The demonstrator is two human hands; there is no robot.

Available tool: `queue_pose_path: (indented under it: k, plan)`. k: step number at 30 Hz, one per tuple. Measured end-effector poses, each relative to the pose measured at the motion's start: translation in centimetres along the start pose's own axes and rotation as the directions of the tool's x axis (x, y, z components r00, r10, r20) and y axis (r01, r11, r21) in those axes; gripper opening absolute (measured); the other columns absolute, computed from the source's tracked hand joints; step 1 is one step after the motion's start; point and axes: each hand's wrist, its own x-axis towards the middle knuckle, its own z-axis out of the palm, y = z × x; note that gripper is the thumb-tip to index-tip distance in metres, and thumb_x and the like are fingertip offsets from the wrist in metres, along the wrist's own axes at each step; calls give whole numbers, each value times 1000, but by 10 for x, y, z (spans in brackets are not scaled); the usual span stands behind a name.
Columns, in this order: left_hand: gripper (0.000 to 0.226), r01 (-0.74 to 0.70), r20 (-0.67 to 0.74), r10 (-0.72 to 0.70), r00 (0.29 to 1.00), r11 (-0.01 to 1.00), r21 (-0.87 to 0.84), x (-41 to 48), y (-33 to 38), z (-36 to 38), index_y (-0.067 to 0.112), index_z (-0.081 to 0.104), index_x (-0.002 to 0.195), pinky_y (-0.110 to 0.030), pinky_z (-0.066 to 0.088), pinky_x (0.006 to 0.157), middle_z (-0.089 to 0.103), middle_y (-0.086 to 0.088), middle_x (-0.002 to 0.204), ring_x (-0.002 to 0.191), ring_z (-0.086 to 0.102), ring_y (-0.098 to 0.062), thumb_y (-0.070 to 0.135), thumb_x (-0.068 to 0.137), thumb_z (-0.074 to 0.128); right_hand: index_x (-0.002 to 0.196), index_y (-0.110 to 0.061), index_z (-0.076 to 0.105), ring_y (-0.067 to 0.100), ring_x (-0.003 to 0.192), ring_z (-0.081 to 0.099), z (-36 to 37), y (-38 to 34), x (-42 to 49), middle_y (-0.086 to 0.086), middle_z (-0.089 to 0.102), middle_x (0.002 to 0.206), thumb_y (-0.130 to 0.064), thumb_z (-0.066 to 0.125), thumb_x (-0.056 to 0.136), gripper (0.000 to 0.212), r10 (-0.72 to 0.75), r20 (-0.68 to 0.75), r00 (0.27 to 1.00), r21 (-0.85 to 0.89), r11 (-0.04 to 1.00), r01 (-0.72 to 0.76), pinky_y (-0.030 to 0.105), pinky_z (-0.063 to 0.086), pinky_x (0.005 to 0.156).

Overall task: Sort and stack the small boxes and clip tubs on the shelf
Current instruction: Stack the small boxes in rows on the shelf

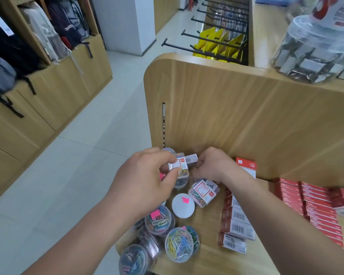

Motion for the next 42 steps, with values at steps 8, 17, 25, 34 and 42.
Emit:
queue_pose_path:
  k: [8, 17, 25, 34, 42]
  plan:
    - [14, -169, 85, 157, 984, 972, 165, 22, 22, 10, 30, 69, 98, -39, 53, 72, 59, 11, 93, 96, 58, -15, 39, 92, 61, 90, -32, 72, 4, 67, 59, -26, 26, -78, -13, 66, 77, -40, 75, 76, 17, -70, -390, 918, 238, 955, 174, 24, 45, 60]
    - [14, -201, 462, -142, 876, 761, 616, 92, 27, 100, 19, 66, 97, -34, 45, 63, 67, -4, 97, 88, 67, -29, 30, 88, 65, 95, -25, 75, 16, 71, 67, -9, 87, -133, 5, 77, 80, -12, 78, 83, 18, 69, -474, 878, 726, 596, 344, 39, 56, 69]
    - [15, -262, 427, -37, 904, 741, 619, 93, 32, 119, 25, 54, 83, -32, 40, 62, 62, 0, 86, 90, 68, -29, 25, 89, 68, 100, -27, 77, 7, 54, 60, -5, 109, -140, 10, 71, 103, -9, 75, 88, 22, 62, -515, 855, 729, 556, 399, 14, 40, 50]
    - [21, -293, 257, 266, 929, 953, 72, 35, 79, 58, 29, 62, 102, -34, 48, 71, 52, 12, 94, 82, 56, -11, 47, 94, 61, 98, -22, 72, 4, 48, 55, 7, 113, -155, -8, 58, 79, -13, 78, 87, 15, 101, -584, 806, 695, 575, 432, 11, 39, 48]
    - [24, 130, 335, 13, 942, 907, -401, -47, 79, 59, 34, 51, 93, -55, 57, 78, 70, 11, 93, 91, 68, -19, 37, 83, 73, 115, -25, 68, 16, 87, 76, 44, 89, -183, -16, 77, 95, 8, 72, 84, 46, 169, -495, 852, 830, 384, 405, 36, 63, 75]
